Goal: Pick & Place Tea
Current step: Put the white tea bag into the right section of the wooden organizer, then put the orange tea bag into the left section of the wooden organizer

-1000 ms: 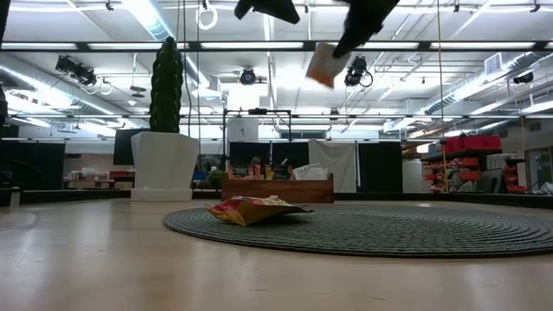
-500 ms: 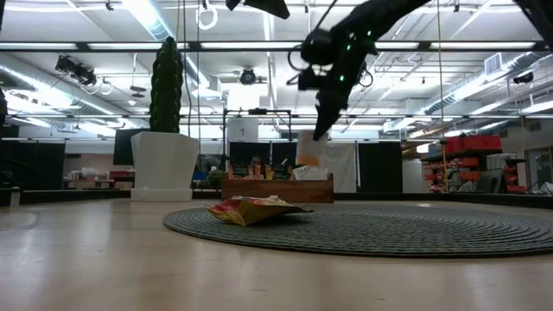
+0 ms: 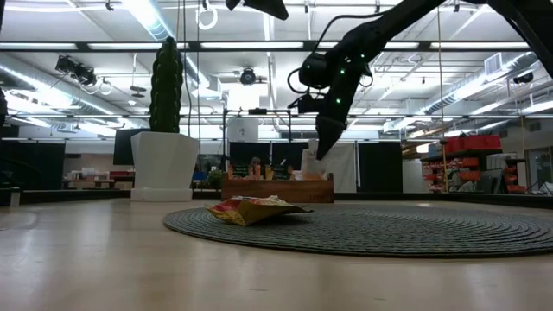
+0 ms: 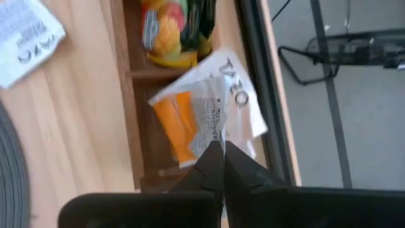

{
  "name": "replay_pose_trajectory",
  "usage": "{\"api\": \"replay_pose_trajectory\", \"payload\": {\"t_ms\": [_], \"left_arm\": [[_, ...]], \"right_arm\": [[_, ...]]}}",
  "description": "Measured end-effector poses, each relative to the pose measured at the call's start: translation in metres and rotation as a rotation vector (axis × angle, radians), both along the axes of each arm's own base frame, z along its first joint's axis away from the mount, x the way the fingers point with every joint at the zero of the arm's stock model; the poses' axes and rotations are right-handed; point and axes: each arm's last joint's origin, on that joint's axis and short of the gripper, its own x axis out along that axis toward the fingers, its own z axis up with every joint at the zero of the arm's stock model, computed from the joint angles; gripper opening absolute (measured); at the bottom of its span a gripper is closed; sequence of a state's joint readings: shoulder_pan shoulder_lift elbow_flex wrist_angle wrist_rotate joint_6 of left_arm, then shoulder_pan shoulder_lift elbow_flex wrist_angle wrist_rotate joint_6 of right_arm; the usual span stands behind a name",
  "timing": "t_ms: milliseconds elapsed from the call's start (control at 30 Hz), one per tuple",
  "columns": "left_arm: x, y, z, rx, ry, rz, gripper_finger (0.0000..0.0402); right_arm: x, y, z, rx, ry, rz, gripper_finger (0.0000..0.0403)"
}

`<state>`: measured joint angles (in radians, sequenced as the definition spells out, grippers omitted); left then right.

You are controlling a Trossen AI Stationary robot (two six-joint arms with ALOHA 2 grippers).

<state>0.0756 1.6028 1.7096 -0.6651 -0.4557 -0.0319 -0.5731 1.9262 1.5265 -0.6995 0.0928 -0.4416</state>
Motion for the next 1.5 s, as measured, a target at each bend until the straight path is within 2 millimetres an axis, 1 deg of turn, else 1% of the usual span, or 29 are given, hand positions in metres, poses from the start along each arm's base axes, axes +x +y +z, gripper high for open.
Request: {"api": "replay_pose_trajectory", "payload": {"t_ms": [100,233,500,767,933,1100,1367,1433,1500], "left_arm": [[0.0,0.003,0.0,0.0,0.0,0.009,0.0014],[-0.001,0.007,0.0,0.0,-0.001,0.02,0.0014],[-0.001,0.008,0.0,-0.004,-0.006,0.027,0.0014],[-0.001,0.008,0.0,-0.006,-0.007,0.028,0.0014],[-0.001,0.008,0.0,-0.006,-0.007,0.028,0.0014],[-0.001,0.008,0.0,-0.006,-0.008,0.028,0.0014],[-0.001,0.008,0.0,-0.006,-0.007,0.028,0.0014],[-0.001,0.008,0.0,-0.006,-0.006,0.028,0.0014],[-0.001,0.008,0.0,-0.007,-0.001,0.028,0.0014]], "right_arm": [[0.001,0.002,0.0,0.004,-0.002,0.008,0.0],[0.0,0.004,-0.003,0.051,0.008,0.031,0.0],[0.002,0.0,-0.005,0.028,-0.007,0.026,0.0],[0.007,-0.003,-0.027,0.063,0.04,0.028,0.0],[0.008,-0.004,-0.026,0.02,0.049,0.01,0.0002],[0.007,-0.004,-0.02,0.001,0.033,0.0,0.0034],[0.006,-0.004,-0.019,0.0,0.031,0.0,0.0122],[0.005,-0.003,-0.013,-0.003,0.031,0.003,0.0141],[0.003,-0.002,0.001,-0.023,0.007,0.002,0.0157]]}}
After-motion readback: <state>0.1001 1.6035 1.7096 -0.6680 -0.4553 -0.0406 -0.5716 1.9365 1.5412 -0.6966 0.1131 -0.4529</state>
